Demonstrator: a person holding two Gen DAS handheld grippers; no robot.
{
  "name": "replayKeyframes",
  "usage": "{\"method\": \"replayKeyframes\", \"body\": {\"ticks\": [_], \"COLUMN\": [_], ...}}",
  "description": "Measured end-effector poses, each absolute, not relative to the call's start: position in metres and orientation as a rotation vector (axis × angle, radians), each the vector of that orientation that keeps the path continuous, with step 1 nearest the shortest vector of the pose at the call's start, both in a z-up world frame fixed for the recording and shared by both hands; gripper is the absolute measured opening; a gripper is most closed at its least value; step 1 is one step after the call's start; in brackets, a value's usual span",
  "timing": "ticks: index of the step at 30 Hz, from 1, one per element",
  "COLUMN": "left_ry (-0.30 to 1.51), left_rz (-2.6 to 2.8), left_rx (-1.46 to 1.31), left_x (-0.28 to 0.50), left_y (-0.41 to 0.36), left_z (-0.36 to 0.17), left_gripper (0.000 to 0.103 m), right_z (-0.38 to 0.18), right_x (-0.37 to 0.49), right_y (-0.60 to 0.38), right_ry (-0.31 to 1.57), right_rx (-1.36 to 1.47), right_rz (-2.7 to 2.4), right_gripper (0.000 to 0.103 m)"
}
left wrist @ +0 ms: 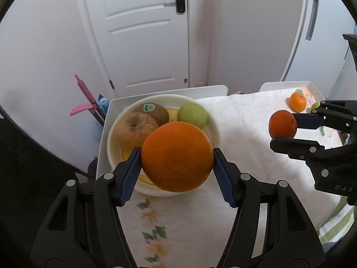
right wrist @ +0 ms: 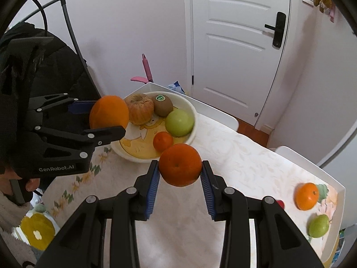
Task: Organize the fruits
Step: 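Carry the orange and tangerine over the duck bowl with both tools, then release the orange and tangerine into the bowl, opening both tools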
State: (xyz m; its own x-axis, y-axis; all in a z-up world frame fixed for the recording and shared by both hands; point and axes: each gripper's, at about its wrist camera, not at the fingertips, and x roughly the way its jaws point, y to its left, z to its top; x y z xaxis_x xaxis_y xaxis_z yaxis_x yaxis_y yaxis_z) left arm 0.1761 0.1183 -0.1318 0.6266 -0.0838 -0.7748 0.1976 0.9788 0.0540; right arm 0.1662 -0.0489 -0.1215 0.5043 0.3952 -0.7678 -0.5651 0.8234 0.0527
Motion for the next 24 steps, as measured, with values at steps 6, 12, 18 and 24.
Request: {"method": "replayKeyframes", "body": {"ticks": [6, 12, 18, 24], "left_ry": [0.905, 0.932, 0.937, 0.922], "left_rz": [-0.171, -0.183, -0.200, -0.200], "left_rx": [0.152, 0.178, 0.204, 0.198], "left_x": [0.190, 0.197, 0.200, 0.197], "left_y": [0.135, 0.144, 0.143, 0.141], "left_z": [-0.156, -0.180, -0.191, -0.190], "left_gripper": [0.067, 0.067, 0.067, 0.084], "right_z": [-0.135, -0.148, -0.155, -0.155], "right_x": [0.182, 0.192, 0.197, 0.198], "right_y": [-0.026, -0.013, -0.007, -0.008], "right_ry": [0.893, 0.920, 0.936, 0.939], "right_rx": [-0.207, -0.194, -0.192, -0.191], "right_rz": [0.566, 0.544, 0.528, 0.509], "right_gripper": [0.034, 0.034, 0.034, 0.034]}}
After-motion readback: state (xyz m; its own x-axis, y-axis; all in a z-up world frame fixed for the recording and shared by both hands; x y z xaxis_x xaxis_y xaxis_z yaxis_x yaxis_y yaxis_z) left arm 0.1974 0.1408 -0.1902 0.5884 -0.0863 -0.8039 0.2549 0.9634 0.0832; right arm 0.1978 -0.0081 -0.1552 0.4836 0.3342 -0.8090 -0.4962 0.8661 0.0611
